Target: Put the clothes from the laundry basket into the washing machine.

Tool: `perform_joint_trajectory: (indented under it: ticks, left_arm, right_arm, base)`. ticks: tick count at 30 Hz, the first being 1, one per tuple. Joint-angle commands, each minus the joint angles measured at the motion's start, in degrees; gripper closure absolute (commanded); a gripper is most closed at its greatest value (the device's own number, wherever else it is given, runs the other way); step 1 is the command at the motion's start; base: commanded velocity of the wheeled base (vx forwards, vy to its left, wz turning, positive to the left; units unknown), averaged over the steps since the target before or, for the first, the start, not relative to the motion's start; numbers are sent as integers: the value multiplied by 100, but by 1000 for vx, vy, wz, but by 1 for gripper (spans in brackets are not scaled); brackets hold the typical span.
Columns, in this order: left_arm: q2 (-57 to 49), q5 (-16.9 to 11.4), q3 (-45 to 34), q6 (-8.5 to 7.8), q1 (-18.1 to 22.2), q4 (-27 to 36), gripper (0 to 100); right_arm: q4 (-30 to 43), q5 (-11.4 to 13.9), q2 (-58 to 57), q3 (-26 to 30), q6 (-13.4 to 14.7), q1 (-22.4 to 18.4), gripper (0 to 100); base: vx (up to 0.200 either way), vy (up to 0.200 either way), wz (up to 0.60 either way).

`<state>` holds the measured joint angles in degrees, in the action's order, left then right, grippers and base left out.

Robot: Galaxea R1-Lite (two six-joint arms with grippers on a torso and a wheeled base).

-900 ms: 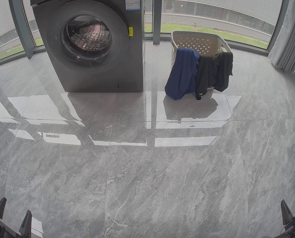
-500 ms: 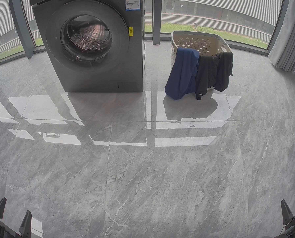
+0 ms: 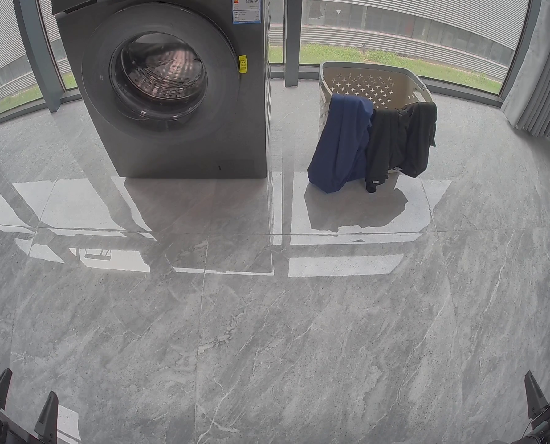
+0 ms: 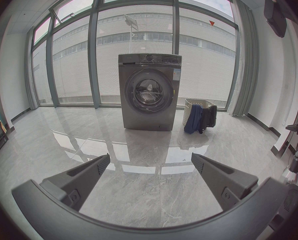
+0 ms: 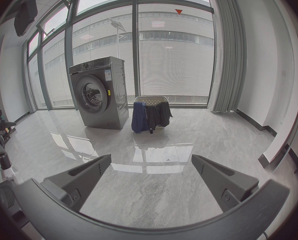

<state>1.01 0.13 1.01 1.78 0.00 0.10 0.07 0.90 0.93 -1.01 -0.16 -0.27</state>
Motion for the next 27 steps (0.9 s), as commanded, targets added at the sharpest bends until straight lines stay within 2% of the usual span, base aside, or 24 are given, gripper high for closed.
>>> perform_joint_trajectory:
  ticks: [1,7,14,23,27]
  left_arm:
    - [-66,4,-84,-11,0,-1,0]
    - [-66,4,-84,-55,0,-1,0]
    - [-66,4,-84,-11,0,-1,0]
    - [-66,39,-84,33,0,-1,0]
    - [-66,39,-84,24,0,-1,0]
  right_arm:
    - [1,-2,-66,101,-2,0,0]
    - [1,-2,-66,101,-2,0,0]
    - [1,6,-66,101,-2,0,0]
    - [1,6,-66,101,-11,0,0]
    - [1,6,-66,101,-11,0,0]
  base:
    - [200,0,0]
    - [200,0,0]
    - [200,0,0]
    - [0,0,0]
    - [0,-200,0]
